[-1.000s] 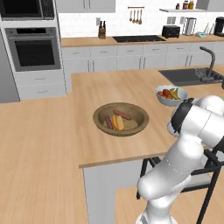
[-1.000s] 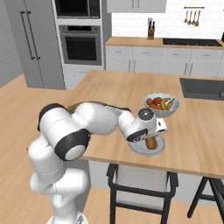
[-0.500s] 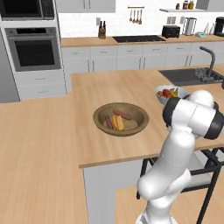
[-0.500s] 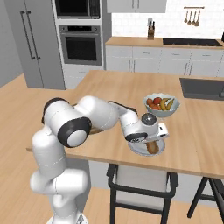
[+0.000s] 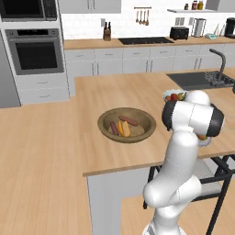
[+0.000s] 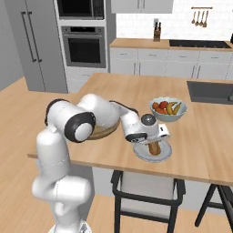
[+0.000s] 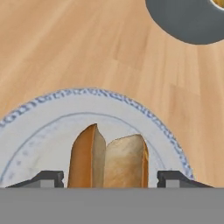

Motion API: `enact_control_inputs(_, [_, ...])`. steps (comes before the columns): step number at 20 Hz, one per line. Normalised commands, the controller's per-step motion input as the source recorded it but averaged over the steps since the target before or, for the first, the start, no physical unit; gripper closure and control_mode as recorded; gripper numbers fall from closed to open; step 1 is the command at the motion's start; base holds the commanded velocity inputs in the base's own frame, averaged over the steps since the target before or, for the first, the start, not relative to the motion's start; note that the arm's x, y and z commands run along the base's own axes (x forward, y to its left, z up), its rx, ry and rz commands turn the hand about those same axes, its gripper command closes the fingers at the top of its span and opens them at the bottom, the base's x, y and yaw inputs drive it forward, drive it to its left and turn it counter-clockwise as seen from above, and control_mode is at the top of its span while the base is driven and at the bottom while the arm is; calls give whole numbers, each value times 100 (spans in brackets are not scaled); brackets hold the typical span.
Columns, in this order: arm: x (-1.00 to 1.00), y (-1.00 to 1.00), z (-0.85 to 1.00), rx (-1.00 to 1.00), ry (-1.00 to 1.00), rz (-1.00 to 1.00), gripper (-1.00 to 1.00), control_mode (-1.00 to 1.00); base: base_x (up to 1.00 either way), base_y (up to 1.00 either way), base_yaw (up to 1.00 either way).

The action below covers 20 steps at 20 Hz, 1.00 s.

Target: Place one bun and one sausage from the bowl on each plate.

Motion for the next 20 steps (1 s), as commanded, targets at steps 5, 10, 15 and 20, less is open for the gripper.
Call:
enact_control_inputs(5, [22, -27, 0, 4, -1, 1, -100, -100, 0, 0, 0])
enact_control_inputs(10, [-12, 14, 91, 15, -2, 8, -100, -100, 0, 0, 0])
enact_control_inputs(15, [-40, 94, 100, -8, 17, 15, -100, -100, 0, 0, 0])
enact_control_inputs(20, [-15, 100, 83, -3, 14, 25, -100, -100, 0, 0, 0])
